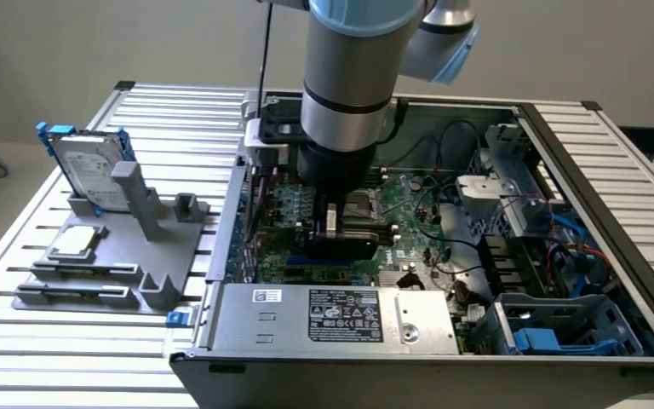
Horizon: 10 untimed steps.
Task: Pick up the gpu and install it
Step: 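Insert the gpu into the slot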
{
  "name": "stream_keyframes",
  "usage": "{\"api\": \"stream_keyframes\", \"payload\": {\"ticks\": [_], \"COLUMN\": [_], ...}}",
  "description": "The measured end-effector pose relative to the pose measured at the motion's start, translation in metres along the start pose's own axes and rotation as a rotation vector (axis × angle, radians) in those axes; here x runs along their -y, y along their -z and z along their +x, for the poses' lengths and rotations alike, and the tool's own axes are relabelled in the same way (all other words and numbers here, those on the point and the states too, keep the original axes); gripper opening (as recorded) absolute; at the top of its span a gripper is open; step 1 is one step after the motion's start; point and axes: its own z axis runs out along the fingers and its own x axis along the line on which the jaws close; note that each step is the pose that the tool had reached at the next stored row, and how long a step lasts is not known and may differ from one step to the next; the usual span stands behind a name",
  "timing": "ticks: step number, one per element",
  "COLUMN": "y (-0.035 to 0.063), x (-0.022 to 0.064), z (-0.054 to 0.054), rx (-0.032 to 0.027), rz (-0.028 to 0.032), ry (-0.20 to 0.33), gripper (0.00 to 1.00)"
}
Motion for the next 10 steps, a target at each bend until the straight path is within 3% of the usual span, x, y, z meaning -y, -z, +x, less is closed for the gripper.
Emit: {"api": "stream_keyframes", "payload": {"ticks": [5, 10], "y": [-0.0006, -0.0006], "x": [-0.0001, -0.0001], "z": [0.0, 0.0], "rx": [0.0003, 0.0004], "rz": [-0.0093, -0.0105], "ry": [-0.001, -0.001], "gripper": [0.26, 0.26]}}
